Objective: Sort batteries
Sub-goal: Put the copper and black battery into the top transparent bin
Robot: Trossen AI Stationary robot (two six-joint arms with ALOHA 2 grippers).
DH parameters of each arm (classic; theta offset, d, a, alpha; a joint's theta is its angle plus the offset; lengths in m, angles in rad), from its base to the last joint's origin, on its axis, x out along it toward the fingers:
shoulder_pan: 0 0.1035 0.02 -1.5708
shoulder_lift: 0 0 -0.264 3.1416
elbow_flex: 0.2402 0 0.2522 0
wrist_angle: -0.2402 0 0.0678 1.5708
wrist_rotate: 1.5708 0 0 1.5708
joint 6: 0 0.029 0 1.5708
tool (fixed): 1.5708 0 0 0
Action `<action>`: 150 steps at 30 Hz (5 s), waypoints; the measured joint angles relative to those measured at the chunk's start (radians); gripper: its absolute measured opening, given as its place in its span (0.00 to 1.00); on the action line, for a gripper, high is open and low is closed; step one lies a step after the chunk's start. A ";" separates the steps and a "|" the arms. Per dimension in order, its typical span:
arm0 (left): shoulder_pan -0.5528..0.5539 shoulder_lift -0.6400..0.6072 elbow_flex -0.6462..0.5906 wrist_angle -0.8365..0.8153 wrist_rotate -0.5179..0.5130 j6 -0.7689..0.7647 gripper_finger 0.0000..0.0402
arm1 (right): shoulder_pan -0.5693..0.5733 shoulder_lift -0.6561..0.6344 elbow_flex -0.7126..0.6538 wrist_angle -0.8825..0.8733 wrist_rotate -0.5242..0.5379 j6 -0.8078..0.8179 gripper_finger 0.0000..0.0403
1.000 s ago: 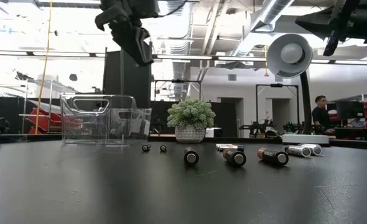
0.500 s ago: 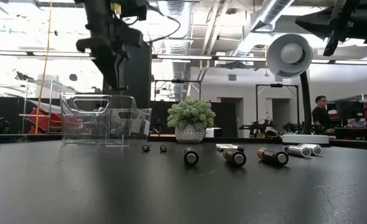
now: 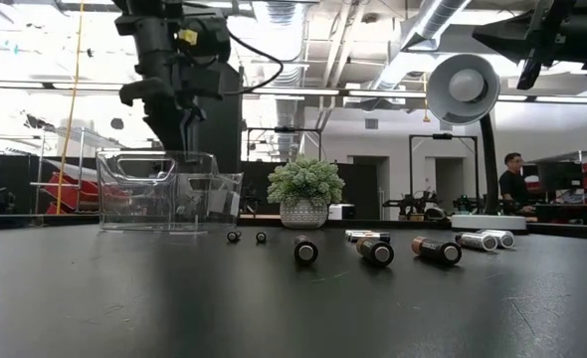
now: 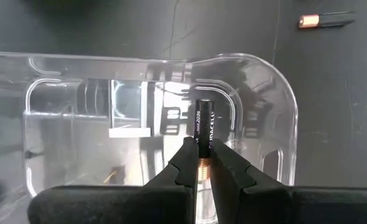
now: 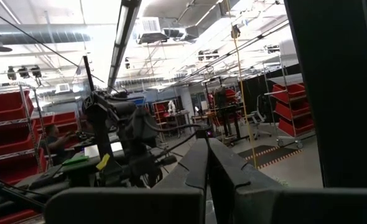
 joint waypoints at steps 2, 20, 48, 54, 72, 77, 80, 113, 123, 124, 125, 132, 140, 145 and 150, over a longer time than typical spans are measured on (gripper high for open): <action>0.000 0.000 -0.006 0.002 0.000 0.011 0.04 | 0.000 0.000 0.000 0.000 0.000 0.000 0.08; -0.004 0.000 -0.007 0.006 0.053 0.065 0.23 | 0.000 0.000 0.000 0.000 0.000 0.000 0.08; -0.393 0.303 0.128 0.221 -0.025 0.311 0.35 | 0.000 0.000 0.000 -0.005 0.000 -0.015 0.08; -0.417 0.387 0.128 0.212 -0.128 0.446 0.37 | 0.000 0.000 0.000 -0.005 0.000 -0.015 0.08; -0.375 0.445 0.126 0.277 -0.071 0.727 0.33 | 0.000 0.000 0.000 -0.007 0.000 -0.015 0.08; -0.361 0.453 0.128 0.285 -0.065 0.729 0.33 | 0.000 0.000 0.000 -0.008 0.000 -0.016 0.08; -0.361 0.468 0.131 0.285 -0.058 0.736 0.33 | 0.000 0.000 0.000 -0.008 0.000 -0.020 0.08; -0.359 0.490 0.128 0.266 -0.020 0.644 0.04 | -0.001 0.000 0.000 -0.008 0.000 -0.023 0.08; -0.362 0.493 0.167 0.210 -0.018 0.633 0.04 | -0.001 0.000 0.000 -0.008 0.000 -0.023 0.08; -0.362 0.495 0.177 0.201 -0.017 0.626 0.04 | -0.001 0.000 0.000 -0.008 0.000 -0.023 0.08; -0.362 0.496 0.186 0.191 -0.017 0.619 0.04 | -0.001 0.000 0.000 -0.008 0.000 -0.023 0.08; -0.364 0.497 0.249 0.117 -0.003 0.600 0.04 | -0.001 0.000 0.000 -0.008 0.000 -0.023 0.08; -0.373 0.496 0.305 0.027 -0.012 0.570 0.04 | -0.001 0.000 0.000 -0.008 0.000 -0.022 0.08; -0.371 0.480 0.359 -0.012 0.004 0.528 0.04 | -0.001 0.000 0.000 -0.008 0.000 -0.022 0.08; -0.371 0.420 0.378 -0.007 0.057 0.522 0.04 | 0.000 0.000 0.000 -0.008 0.000 -0.022 0.08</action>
